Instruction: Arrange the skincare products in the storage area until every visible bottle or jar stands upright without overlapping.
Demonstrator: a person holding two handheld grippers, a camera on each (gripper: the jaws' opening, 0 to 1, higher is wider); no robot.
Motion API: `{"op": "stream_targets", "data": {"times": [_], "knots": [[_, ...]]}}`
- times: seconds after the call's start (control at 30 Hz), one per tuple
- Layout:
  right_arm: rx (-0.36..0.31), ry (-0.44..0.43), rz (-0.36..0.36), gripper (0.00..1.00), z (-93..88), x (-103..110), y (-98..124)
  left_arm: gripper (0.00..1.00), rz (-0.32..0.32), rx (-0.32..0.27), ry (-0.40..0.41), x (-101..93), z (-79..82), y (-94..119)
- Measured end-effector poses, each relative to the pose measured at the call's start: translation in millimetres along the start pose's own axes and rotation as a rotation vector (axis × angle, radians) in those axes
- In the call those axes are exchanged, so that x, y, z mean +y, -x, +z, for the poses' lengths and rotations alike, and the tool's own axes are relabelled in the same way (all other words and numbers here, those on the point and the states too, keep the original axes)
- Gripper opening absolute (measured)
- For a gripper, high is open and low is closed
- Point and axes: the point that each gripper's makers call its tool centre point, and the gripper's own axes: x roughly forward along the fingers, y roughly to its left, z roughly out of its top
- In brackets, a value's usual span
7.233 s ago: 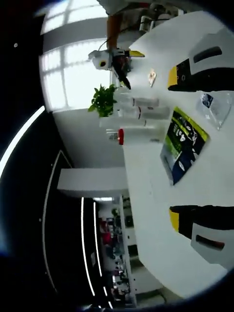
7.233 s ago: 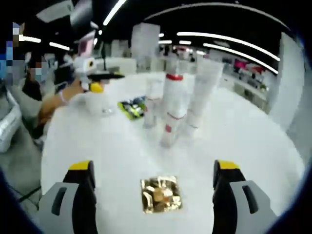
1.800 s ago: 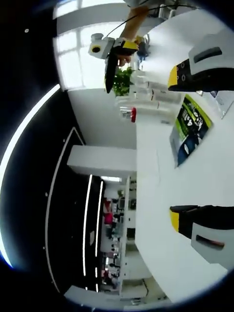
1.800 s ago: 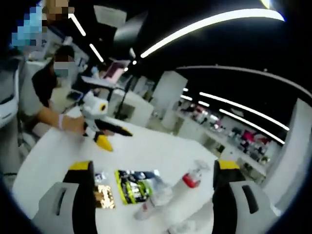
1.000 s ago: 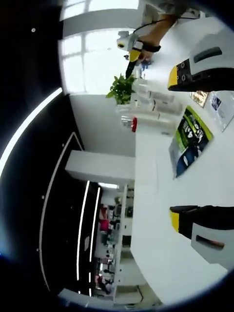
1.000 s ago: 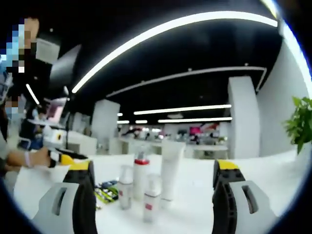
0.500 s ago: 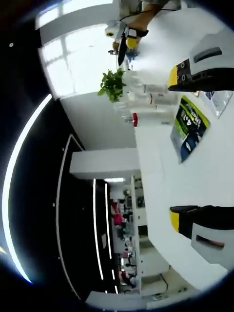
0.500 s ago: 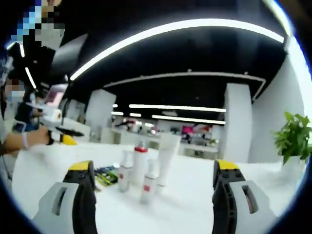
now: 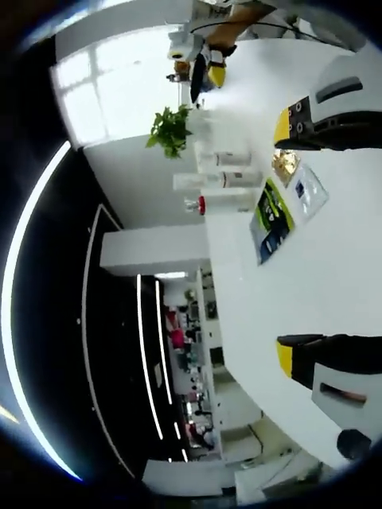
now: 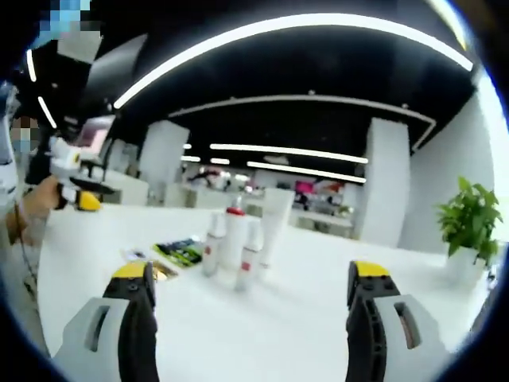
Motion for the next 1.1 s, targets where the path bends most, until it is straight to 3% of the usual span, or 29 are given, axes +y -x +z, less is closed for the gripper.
{"op": "stream_targets", "data": {"times": [0.17, 0.27, 0.4, 0.57, 0.73, 0.87, 1.1], "knots": [[-0.064, -0.141, -0.052, 0.97, 10.6, -13, 16, 0.98, 0.033, -0.011, 0.06, 7.7, -1.4, 11], [-0.038, -0.153, -0.085, 0.97, 9.2, -18, 27, 0.98, 0.034, -0.025, 0.072, 7.6, 0.1, 16], [-0.019, -0.144, -0.11, 0.99, 8.4, -18, 38, 0.97, 0.035, 0.006, 0.067, 4.9, -6.6, 20], [0.07, -0.127, -0.137, 1.0, -6.7, -16, 49, 0.98, 0.021, 0.005, 0.125, -2.3, -12.7, 26], [0.07, -0.192, -0.123, 1.0, -16.9, -15, 55, 0.98, 0.032, -0.013, 0.136, -6.0, -10.1, 29], [0.109, -0.187, -0.129, 0.98, -26.9, -16, 57, 0.97, 0.049, -0.015, 0.128, -4.6, -8.8, 30], [0.07, -0.22, -0.15, 0.98, -22.5, -20, 64, 0.97, 0.062, -0.028, 0.139, -7.1, -7.0, 35]]}}
